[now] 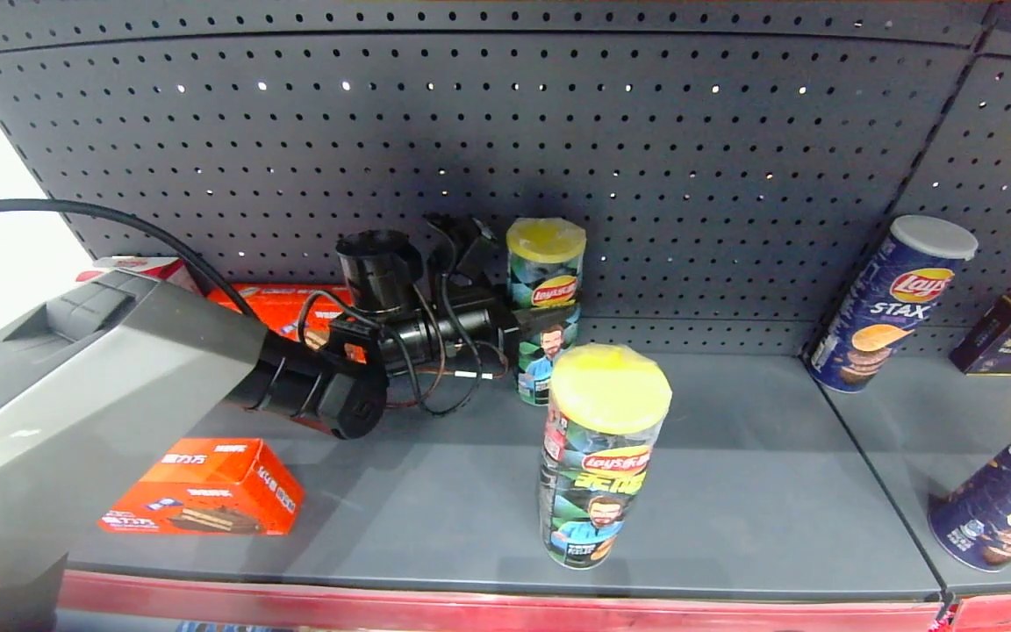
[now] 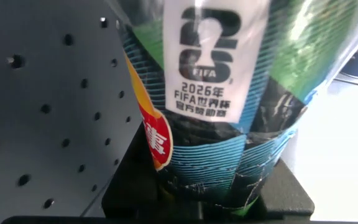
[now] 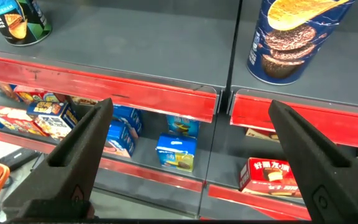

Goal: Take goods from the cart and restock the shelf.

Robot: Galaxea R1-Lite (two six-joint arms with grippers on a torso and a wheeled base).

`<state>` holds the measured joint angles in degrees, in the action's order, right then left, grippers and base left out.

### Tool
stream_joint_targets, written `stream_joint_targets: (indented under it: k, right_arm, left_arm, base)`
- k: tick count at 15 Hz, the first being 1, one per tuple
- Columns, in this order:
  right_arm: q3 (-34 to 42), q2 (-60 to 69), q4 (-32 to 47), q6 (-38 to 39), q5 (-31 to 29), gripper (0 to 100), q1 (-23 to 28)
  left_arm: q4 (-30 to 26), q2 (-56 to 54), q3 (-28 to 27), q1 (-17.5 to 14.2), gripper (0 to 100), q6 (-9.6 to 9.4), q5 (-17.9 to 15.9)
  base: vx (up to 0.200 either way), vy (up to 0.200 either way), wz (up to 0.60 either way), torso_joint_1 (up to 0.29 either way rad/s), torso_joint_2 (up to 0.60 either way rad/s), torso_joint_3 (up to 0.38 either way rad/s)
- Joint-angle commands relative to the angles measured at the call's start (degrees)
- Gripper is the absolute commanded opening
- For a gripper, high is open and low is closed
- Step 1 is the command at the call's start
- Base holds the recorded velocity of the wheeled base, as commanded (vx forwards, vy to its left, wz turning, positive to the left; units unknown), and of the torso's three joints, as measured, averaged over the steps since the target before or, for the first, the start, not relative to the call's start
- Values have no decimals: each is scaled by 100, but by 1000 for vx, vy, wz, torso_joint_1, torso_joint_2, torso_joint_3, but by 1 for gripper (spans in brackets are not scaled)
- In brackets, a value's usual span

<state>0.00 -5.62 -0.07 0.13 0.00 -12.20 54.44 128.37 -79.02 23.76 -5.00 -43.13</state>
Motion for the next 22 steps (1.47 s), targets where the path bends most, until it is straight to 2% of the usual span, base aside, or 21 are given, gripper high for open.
stream_joint_targets:
  k: [1,12,13,16,19,20,21,22]
  right_arm:
    - [0,-9,-1,4,0,100,-1]
    - [0,-9,-1,-5,0,100,-1]
    - [0,-9,-1,4,0,100,-1]
    - [0,-18,-1,-5,0,100,-1]
    - [0,-18,-1,4,0,100,-1]
    - [0,-9,-1,4,0,100,-1]
    - [0,-18,-1,-5,0,100,-1]
    - [0,-9,-1,4,0,100,-1]
  left_arm:
    - [-4,-13,9,6,0,8,-2]
    - [102,30,62,129,0,16,6]
    - [102,30,62,129,100,16,6]
    - [102,4,115,129,100,8,33]
    - [84,-268,475,32,100,-10,33]
    - [75,-532,774,-12,100,-19,33]
    - [66,-567,800,-12,100,-19,42]
    - [5,-892,1117,-47,100,-63,42]
  base:
    - [0,0,0,0,0,0]
    - [0,0,0,0,0,0]
    - [0,0,0,0,0,0]
    - [0,0,0,0,0,0]
    - [0,0,0,0,0,0]
    - [0,0,0,0,0,0]
    - [0,0,0,0,0,0]
    - [0,0,0,0,0,0]
